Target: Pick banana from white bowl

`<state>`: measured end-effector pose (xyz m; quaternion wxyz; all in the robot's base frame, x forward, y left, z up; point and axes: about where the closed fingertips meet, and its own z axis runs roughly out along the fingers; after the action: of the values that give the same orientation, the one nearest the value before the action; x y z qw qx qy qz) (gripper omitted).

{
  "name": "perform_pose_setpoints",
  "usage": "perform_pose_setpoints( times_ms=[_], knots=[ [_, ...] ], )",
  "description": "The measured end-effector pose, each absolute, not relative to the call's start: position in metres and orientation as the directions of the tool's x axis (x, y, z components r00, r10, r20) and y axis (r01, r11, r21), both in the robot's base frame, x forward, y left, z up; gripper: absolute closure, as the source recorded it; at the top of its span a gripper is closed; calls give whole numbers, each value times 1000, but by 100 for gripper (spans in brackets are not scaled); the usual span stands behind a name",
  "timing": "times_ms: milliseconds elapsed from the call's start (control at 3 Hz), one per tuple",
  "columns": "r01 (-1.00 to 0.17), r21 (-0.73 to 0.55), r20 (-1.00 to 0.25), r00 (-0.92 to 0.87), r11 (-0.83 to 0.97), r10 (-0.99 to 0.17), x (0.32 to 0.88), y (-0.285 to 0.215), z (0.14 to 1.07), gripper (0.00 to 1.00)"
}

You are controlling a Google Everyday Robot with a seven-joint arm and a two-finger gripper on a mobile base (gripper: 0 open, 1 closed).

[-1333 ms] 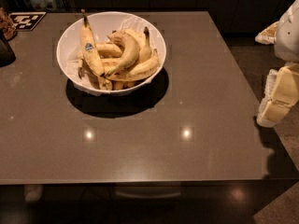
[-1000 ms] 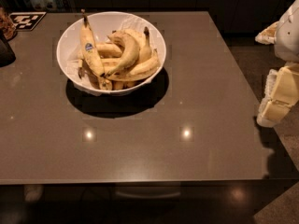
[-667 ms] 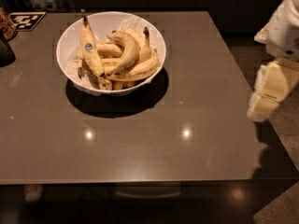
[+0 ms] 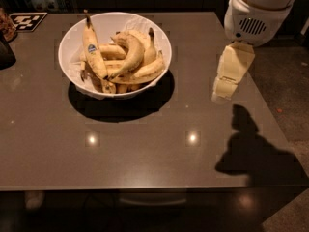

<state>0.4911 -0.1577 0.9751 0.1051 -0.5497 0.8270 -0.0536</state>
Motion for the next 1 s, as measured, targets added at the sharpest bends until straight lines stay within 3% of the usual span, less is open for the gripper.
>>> perform_pose_setpoints(
  times_ms=[1000],
  knots=[
    [-891, -182, -200, -381, 417, -902, 547, -56, 999, 0]
  ],
)
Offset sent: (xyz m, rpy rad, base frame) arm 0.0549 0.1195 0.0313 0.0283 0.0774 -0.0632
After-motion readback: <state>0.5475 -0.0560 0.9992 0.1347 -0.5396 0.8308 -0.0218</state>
